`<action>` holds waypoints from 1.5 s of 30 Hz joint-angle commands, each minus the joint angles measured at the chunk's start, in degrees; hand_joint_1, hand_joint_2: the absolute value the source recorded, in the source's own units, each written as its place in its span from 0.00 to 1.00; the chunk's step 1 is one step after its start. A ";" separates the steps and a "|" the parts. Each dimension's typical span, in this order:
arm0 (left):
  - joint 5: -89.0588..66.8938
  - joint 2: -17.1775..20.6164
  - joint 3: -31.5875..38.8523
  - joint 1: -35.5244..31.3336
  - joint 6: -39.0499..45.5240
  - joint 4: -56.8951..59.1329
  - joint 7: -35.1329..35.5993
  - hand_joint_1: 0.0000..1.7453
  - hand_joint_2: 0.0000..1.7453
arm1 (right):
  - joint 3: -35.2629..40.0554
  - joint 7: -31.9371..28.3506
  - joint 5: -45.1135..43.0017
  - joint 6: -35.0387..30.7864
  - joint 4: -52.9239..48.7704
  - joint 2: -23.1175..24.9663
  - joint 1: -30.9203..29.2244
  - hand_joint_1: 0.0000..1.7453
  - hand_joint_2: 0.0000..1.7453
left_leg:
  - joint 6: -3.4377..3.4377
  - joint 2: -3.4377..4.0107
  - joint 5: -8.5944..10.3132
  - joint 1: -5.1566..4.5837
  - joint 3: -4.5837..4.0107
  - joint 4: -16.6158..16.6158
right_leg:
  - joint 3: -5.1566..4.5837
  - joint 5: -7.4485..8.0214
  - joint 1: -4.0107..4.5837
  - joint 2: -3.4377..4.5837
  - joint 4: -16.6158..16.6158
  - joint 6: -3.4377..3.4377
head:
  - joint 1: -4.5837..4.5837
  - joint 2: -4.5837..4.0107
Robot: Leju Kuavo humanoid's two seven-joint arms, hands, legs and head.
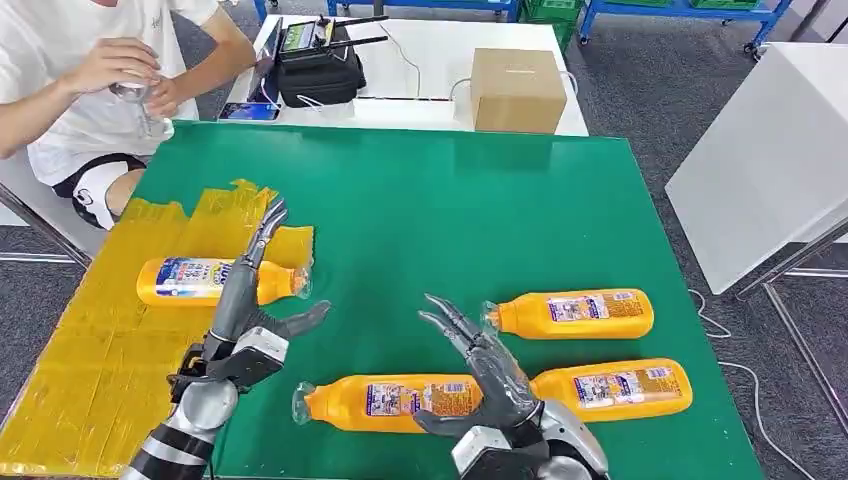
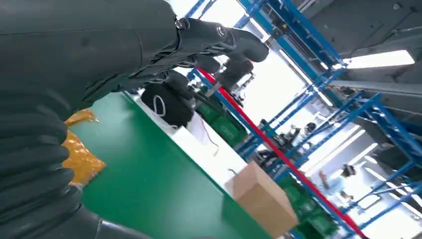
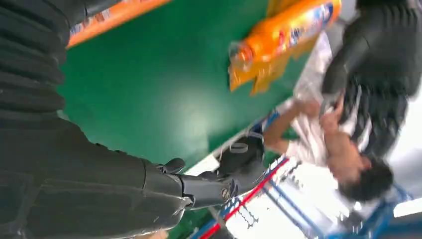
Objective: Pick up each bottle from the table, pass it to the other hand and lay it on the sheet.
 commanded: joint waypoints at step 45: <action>11.24 -5.13 1.23 2.22 -5.38 -5.09 0.82 0.00 1.00 | 20.17 26.91 35.44 -9.42 23.87 2.47 -8.20 0.00 1.00 | 0.00 -0.05 -0.03 -0.09 0.39 -0.16 | 0.32 -0.07 -0.09 -0.02 -0.10 -0.09 | 0.00 0.00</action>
